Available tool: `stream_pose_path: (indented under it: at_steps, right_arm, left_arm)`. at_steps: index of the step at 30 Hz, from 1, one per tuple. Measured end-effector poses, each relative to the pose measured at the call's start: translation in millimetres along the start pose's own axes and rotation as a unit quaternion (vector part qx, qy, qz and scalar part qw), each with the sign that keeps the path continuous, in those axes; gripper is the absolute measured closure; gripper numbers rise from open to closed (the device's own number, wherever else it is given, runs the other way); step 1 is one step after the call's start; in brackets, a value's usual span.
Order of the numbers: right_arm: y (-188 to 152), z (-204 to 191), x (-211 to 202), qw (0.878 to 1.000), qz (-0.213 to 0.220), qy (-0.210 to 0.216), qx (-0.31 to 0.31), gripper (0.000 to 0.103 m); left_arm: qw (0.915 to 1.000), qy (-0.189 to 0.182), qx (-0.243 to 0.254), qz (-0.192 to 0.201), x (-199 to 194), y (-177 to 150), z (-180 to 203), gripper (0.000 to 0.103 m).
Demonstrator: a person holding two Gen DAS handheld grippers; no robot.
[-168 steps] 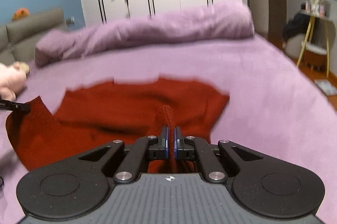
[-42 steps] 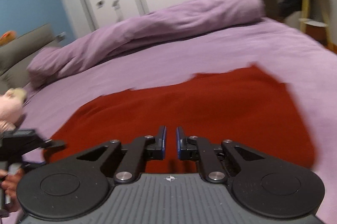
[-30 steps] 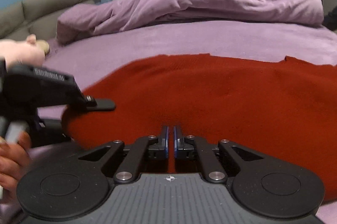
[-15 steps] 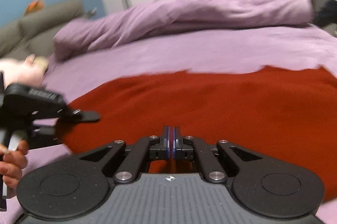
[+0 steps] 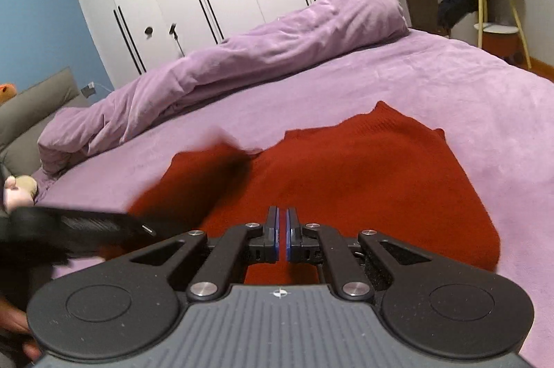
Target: Fold small clothes
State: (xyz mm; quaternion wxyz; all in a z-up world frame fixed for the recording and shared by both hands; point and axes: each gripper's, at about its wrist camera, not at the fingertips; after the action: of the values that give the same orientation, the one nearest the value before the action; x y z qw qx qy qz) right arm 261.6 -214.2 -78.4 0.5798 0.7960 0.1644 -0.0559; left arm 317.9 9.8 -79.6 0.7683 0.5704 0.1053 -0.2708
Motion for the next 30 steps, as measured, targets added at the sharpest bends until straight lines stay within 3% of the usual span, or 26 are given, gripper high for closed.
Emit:
stream_pose_path:
  at_steps: [2,3,8,13,16,19,23,24,25,26,28,30]
  right_arm:
    - [0.7,1.7,0.9,1.000,-0.006,0.002,-0.006,0.099]
    - [1.7,1.5,2.9,1.000,-0.010,0.001,-0.006,0.099]
    - [13.9,-18.6,10.6,0.999,-0.011,0.034,0.009,0.097]
    - [13.8,-54.1,32.3,0.995,-0.027,0.097,-0.014,0.098]
    - [-4.7,-64.7,53.4,0.990,-0.085,0.106,-0.024,0.100]
    - [-28.1,-57.7,62.0,0.989,-0.109,0.084,-0.062,0.103]
    - [-14.5,-42.4,55.0,0.990,-0.113,0.081,-0.037,0.103]
    - [-8.0,-41.3,51.5,0.991,-0.103,0.079,-0.029,0.101]
    - [-1.4,-38.3,48.8,0.992,-0.092,0.079,-0.019,0.093]
    - [4.9,-35.4,49.3,0.993,-0.086,0.076,-0.006,0.077]
    - [12.1,-25.7,57.8,0.991,-0.092,0.087,0.048,0.062]
    - [12.6,-18.6,73.6,0.981,-0.119,0.109,0.108,0.061]
  left_arm:
    - [0.9996,-0.027,-0.006,-0.004,-8.0,-0.8,-2.7,0.055]
    - [0.9987,-0.048,-0.015,-0.010,-13.1,1.0,-6.7,0.053]
    - [0.9963,-0.074,-0.043,-0.004,-58.1,8.5,-27.1,0.052]
    - [0.9979,0.009,-0.060,0.025,-75.2,11.8,-58.2,0.052]
    - [0.9958,0.056,-0.071,0.012,-62.9,5.8,-73.6,0.054]
    - [0.9954,0.047,-0.083,-0.016,-45.6,-3.1,-73.9,0.052]
    - [0.9931,0.030,-0.108,-0.036,-30.0,-13.8,-76.9,0.049]
    - [0.9932,0.030,-0.107,-0.035,-30.6,-13.9,-77.4,0.049]
    - [0.9932,0.031,-0.106,-0.035,-31.1,-14.0,-77.4,0.049]
    - [0.9930,0.032,-0.108,-0.035,-31.9,-13.1,-77.4,0.049]
    - [0.9931,0.034,-0.106,-0.037,-35.6,-14.1,-78.4,0.049]
    - [0.9938,0.037,-0.098,-0.038,-33.6,-14.0,-75.7,0.049]
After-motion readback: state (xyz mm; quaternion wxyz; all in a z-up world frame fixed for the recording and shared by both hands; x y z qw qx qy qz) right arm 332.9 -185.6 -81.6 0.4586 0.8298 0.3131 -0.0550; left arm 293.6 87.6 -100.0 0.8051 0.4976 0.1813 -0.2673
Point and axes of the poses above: each gripper's, at about its wrist camera, not at the fingertips, and x roughly the way its jaws point, z to its right, y to its top, and after that the axes turned 14 degrees about z, right-handed
